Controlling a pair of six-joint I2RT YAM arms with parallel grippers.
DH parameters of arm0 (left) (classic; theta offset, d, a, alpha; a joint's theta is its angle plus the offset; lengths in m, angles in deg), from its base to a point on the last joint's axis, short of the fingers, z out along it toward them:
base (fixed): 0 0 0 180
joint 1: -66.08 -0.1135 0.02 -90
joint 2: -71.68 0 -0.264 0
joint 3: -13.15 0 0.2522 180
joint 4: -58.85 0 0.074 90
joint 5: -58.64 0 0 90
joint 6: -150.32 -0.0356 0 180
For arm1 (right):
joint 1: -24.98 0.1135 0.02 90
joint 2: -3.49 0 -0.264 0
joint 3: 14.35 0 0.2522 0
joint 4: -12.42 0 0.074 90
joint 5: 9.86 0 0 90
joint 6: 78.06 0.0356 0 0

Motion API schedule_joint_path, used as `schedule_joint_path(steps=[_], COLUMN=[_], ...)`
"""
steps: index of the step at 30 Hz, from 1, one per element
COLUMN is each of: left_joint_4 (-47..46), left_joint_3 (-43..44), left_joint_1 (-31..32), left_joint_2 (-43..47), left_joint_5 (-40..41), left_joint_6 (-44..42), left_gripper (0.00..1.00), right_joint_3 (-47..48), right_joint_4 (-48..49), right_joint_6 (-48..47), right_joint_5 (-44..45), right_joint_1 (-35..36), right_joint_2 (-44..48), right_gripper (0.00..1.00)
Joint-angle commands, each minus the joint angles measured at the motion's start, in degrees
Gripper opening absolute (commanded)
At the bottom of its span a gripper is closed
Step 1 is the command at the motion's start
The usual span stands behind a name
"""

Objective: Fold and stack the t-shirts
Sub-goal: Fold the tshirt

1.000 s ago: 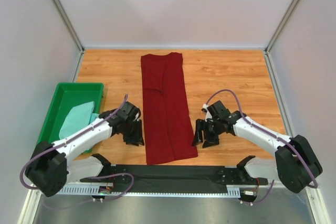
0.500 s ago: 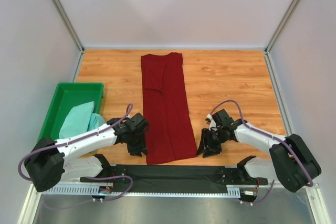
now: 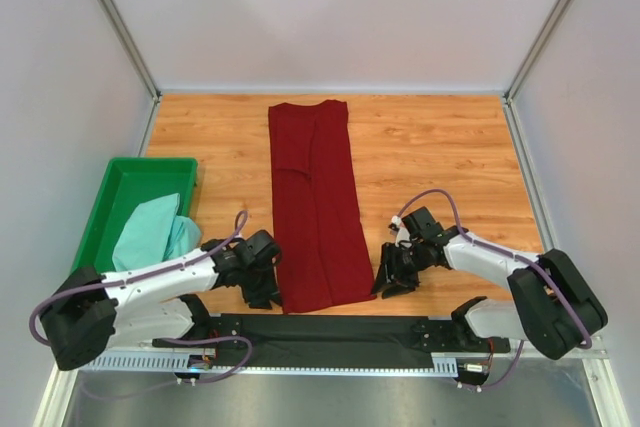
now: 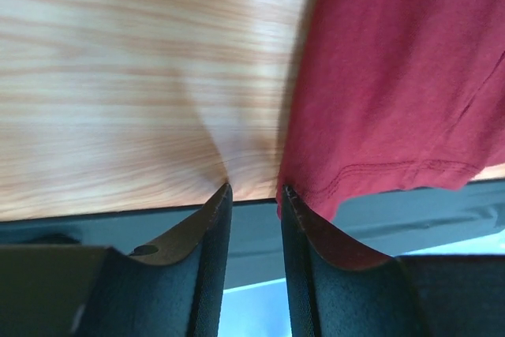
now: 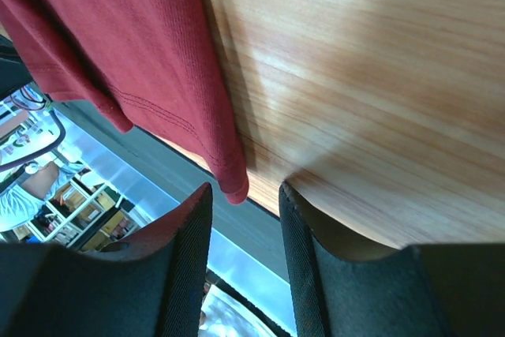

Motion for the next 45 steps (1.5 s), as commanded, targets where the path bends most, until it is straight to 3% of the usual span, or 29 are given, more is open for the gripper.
schedule_joint_path(steps=[1,5,11,20,23,27,32,38,41,42,45], left_joint_4=[8.42,18.23,-4.07,-7.08,-9.54,-3.67,-3.48,-4.45,-3.66,-2.44,2.57], left_joint_3=[0.74,4.35,-3.64,-5.49,-5.32,-4.00,-4.79,-4.27,-3.22,-2.51,3.36], left_joint_1=[0.68,1.56,1.56,1.56,1.65,1.56,1.56,1.47,1.47,1.47,1.56], left_joint_2=[4.56,12.20,14.34,6.26,4.32,3.43,3.00,0.71,0.80,0.97,1.24], left_joint_5=[6.22,11.86,4.93,3.52,2.90,3.60,3.52,2.90,3.51,3.95,5.88], left_joint_6=[4.16,8.12,4.08,2.85,2.32,3.11,4.61,3.91,3.03,2.33,-1.62], left_gripper=[0.38,0.37,0.52,0.52,0.50,0.46,0.43,0.31,0.17,0.04,0.00], right_joint_3=[-0.38,0.05,0.58,0.67,0.58,1.11,1.46,0.32,0.14,0.23,2.94], right_joint_4=[2.35,2.44,2.96,4.63,5.34,5.51,6.22,7.88,9.03,9.03,6.50], right_joint_6=[-0.68,-0.85,-0.77,-1.12,-1.12,-1.38,-0.94,-0.33,-0.15,0.19,1.51], right_joint_5=[1.10,1.36,1.28,0.84,0.92,1.36,1.10,1.28,-0.21,-1.00,-3.38], right_joint_1=[-0.16,-0.16,-0.16,-0.16,-0.16,-0.16,-0.25,-0.51,-0.60,-0.60,-0.52], right_joint_2=[-0.66,-0.66,-1.19,-3.74,-4.62,-5.58,-6.46,-8.22,-9.54,-9.02,-4.12], right_gripper=[0.41,0.41,0.43,0.43,0.43,0.43,0.43,0.41,0.09,0.00,0.00])
